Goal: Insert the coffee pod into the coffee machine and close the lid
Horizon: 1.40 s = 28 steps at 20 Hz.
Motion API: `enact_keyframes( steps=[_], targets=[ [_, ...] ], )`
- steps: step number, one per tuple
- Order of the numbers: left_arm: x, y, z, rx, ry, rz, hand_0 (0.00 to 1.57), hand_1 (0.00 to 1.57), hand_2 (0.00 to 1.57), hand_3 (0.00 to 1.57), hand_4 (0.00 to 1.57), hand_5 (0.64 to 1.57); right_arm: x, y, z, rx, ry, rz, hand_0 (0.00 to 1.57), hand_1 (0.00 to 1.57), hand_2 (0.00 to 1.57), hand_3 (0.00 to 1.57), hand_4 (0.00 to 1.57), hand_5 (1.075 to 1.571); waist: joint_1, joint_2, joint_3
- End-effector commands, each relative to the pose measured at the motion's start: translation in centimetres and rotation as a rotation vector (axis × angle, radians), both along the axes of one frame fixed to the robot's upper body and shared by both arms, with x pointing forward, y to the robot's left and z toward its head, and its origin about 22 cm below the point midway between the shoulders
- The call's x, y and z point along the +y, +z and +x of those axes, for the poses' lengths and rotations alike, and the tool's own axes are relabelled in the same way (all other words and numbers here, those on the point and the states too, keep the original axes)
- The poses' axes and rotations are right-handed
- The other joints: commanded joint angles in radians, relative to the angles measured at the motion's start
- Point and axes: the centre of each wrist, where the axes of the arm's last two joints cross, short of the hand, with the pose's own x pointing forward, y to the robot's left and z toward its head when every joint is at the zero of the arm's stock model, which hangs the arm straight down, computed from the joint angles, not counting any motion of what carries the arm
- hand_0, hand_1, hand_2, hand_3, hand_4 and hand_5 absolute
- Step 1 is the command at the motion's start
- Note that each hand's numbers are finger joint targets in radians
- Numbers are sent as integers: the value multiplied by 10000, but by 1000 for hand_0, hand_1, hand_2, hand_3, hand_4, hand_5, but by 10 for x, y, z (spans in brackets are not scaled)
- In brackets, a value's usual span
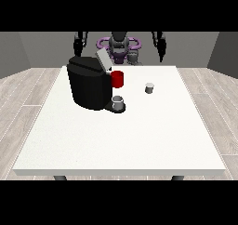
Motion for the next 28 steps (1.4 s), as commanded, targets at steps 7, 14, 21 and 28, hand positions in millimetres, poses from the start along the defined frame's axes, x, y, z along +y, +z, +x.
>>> enact_keyframes(
  steps=[7, 14, 21, 28],
  targets=[
    [15, 20, 32, -359, -975, 756, 0, 0, 0, 0, 547, 1571, 9, 17, 11, -1261, -166, 1330, 0, 0, 0, 0, 328, 1571, -1076, 175, 157],
    [40, 16, 55, 345, -698, 2858, 0, 0, 0, 0, 0, 1571, 12, 7, 5, -1705, 352, 1289, 0, 0, 0, 0, 358, 1571, -1384, 795, 155],
    [78, 26, 79, 104, -34, 5607, 0, 0, 0, 0, 0, 1571, 28, 22, 20, -3050, 1087, 1222, 0, 0, 0, 0, 288, 1571, -1935, 2289, 156],
    [97, 31, 106, 521, -139, 6485, 0, 0, 0, 0, 0, 1571, 33, 29, 27, -2981, 767, 1042, 0, 0, 0, 0, 430, 1571, -2199, 2849, 154]
  ],
)
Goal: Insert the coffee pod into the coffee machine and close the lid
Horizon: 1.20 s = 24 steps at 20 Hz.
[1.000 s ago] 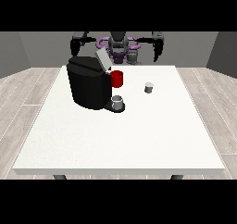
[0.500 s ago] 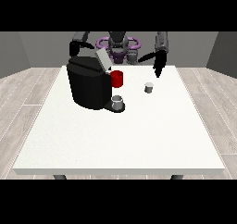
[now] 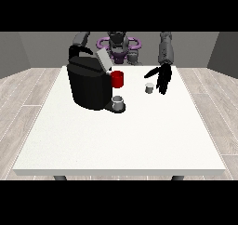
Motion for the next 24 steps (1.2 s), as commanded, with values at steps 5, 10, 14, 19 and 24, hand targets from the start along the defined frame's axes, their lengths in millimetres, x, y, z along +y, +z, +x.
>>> enact_keyframes(
  steps=[5, 10, 14, 19, 24],
  targets=[
    [24, 16, 29, 901, 443, 860, 0, 0, 0, 0, 0, 1571, 3, 21, 15, 19, 80, -509, 0, 0, 0, 0, 491, 1571, -232, 848, -2],
    [27, 14, 33, 1292, -409, 1651, 0, 0, 0, 0, 0, 1571, -12, -5, 14, 185, -412, -327, 0, 0, 0, 0, 511, 1571, -49, 813, 4],
    [9, 5, 39, 1493, -539, 1868, 0, 0, 0, 0, 0, 1571, -6, -14, 20, 147, -804, -414, 0, 0, 0, 0, 405, 1571, 125, 1004, 5],
    [21, -7, 31, 2005, -633, 1369, 0, 0, 321, 0, 0, 1571, -18, -22, 14, 216, -670, -451, 0, 0, 0, 0, 276, 1571, 157, 831, 4],
    [-2, -8, 42, 1471, -872, 1994, 399, 399, 704, 591, 0, 1571, -6, 3, 35, 66, -994, -110, 0, 0, 0, 0, 375, 1571, 80, 1081, -1]
  ],
)
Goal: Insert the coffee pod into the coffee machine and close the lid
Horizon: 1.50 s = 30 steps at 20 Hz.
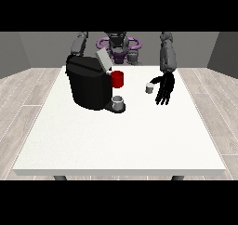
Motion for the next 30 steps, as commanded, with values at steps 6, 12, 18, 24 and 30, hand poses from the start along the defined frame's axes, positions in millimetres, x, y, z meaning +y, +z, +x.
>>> enact_keyframes(
  steps=[6, 12, 18, 24, 30],
  targets=[
    [-33, -27, 1, 55, -604, 676, 1072, 1072, 1138, 1114, 0, 1571, -13, -18, 3, 333, -270, 246, 0, 0, 0, 0, 389, 1571, -19, -67, -128],
    [-52, -25, 9, 115, -1072, 916, 1262, 1262, 1247, 1097, 0, 1571, -4, -7, 15, 658, -119, 107, 0, 0, 0, 0, 379, 1571, -22, -351, -130],
    [-54, -34, 5, 502, -1059, 1217, 1331, 1331, 1334, 1177, 71, 1571, -7, -31, 5, 1166, -499, 151, 0, 0, 0, 0, 318, 1571, 108, -770, -128],
    [-51, -42, 2, -389, -1067, 1174, 1332, 1332, 1392, 1312, 619, 1571, -12, -13, 13, 822, -351, 157, 0, 0, 0, 0, 379, 1571, 41, -668, -135],
    [-67, -37, 7, -714, -1848, 1041, 1302, 1302, 1382, 1340, 683, 1571, -10, -47, 0, 1910, -970, 245, 0, 0, 0, 0, 400, 1571, 491, -1472, -130]
  ],
)
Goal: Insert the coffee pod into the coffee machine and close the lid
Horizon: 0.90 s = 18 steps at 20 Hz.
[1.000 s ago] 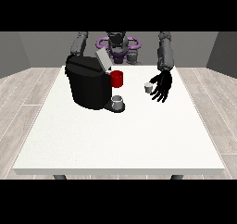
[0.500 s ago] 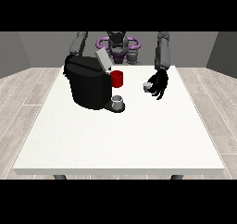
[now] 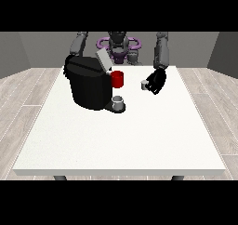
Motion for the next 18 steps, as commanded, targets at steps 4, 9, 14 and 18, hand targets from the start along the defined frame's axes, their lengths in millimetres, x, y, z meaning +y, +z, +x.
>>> enact_keyframes(
  steps=[4, 9, 14, 18],
  targets=[
    [-29, 15, 15, -77, -296, -927, 1443, 1443, 1421, 1310, 612, 1571, -14, -15, 5, 259, -440, 285, 0, 0, 0, 0, 325, 1571, 391, -331, -29],
    [-10, 40, 25, -17, -744, -1252, 1448, 1448, 1390, 1297, 578, 1571, -15, -22, 0, 544, -119, 264, 0, 0, 0, 0, 284, 1571, 274, -571, -31],
    [-58, 55, 34, -29, -1096, -1514, 1364, 1364, 1385, 1326, 563, 1571, -25, -39, -3, 753, -369, 193, 0, 0, 0, 0, 293, 1571, 562, -984, -28],
    [-66, 80, 43, 171, -1237, -1877, 1451, 1451, 1446, 1387, 604, 1571, -21, -56, -19, 1199, -240, -125, 0, 0, 0, 0, 219, 1571, 464, -1461, -28]
  ],
)
